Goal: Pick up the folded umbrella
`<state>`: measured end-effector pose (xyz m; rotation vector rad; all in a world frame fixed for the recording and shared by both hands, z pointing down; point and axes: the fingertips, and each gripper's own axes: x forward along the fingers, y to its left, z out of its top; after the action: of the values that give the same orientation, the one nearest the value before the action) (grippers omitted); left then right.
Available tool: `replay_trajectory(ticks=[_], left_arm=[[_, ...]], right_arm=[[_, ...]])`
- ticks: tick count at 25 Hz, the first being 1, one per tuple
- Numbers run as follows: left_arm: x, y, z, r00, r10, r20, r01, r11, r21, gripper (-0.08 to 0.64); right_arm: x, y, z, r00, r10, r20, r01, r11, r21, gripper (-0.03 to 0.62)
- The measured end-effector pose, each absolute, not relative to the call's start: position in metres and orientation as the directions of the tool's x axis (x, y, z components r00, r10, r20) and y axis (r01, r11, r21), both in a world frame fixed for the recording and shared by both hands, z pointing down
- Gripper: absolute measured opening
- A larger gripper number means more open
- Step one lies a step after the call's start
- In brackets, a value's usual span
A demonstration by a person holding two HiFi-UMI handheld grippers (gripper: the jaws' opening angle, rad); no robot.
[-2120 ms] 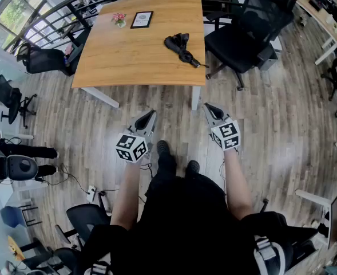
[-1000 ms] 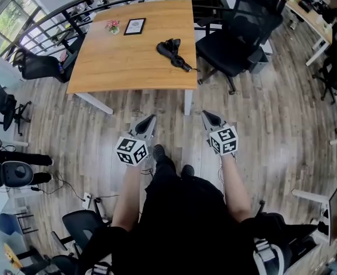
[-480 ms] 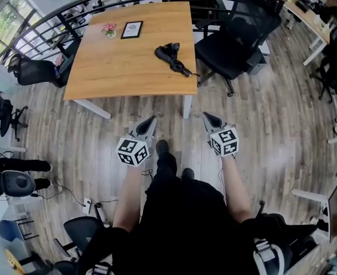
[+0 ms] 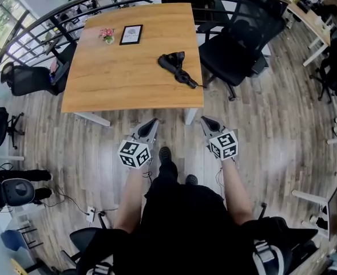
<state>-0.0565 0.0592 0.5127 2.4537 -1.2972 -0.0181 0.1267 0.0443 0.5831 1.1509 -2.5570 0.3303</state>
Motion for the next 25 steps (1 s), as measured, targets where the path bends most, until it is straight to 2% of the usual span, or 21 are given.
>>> replay_trajectory(ticks=[10,25], left_arm=[[-0.096,-0.021,0.518,0.617,-0.768,0.173,-0.769,-0.541,0.341,0.034],[-0.124,-0.078,0.525,0.695,-0.697,0.178,-0.707,-0.615,0.349,0.034]], right_arm=[[0.086,-0.021,0.590,-0.589,-0.695,0.411,-0.784,0.616,-0.082,0.009],[0.047,-0.077,0.588,-0.534,-0.741,0.407,-0.829,0.554,-0.080,0.009]])
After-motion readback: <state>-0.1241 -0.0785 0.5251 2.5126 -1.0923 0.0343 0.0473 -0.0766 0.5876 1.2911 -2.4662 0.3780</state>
